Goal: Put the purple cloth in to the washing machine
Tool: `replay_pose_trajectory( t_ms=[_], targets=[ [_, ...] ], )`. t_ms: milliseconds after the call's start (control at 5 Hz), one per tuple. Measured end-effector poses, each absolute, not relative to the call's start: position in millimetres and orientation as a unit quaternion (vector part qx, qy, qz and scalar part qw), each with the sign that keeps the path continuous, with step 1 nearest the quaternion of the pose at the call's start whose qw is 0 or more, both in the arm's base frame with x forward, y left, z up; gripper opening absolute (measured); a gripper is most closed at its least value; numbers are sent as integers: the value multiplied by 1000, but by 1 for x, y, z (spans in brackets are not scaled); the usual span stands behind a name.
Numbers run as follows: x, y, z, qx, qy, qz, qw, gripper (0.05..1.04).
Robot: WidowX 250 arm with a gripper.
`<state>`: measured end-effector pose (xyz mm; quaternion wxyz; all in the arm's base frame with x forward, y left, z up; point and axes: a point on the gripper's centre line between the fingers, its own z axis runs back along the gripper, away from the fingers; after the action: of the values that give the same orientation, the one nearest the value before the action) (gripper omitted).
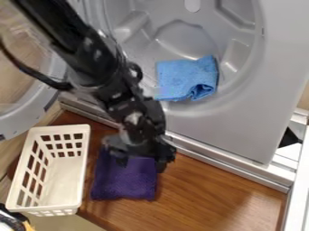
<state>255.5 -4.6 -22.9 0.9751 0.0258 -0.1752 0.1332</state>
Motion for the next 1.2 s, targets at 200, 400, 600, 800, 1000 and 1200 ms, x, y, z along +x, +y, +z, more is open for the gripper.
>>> replay_pose_trajectory(
  t_ms=[200, 400, 600, 800, 1000, 1200],
  targets=[
    [258, -9, -39, 11, -180, 134, 974, 1000],
    [260, -11, -51, 3, -179, 144, 973, 1000],
    [262, -14, -64, -2, -168, 136, 976, 1000],
    [265, -17, -73, -10, -163, 137, 977, 952],
    [267, -14, -75, 0, -171, 157, 973, 686],
    [268, -13, -75, 6, -169, 156, 973, 449]
  ],
)
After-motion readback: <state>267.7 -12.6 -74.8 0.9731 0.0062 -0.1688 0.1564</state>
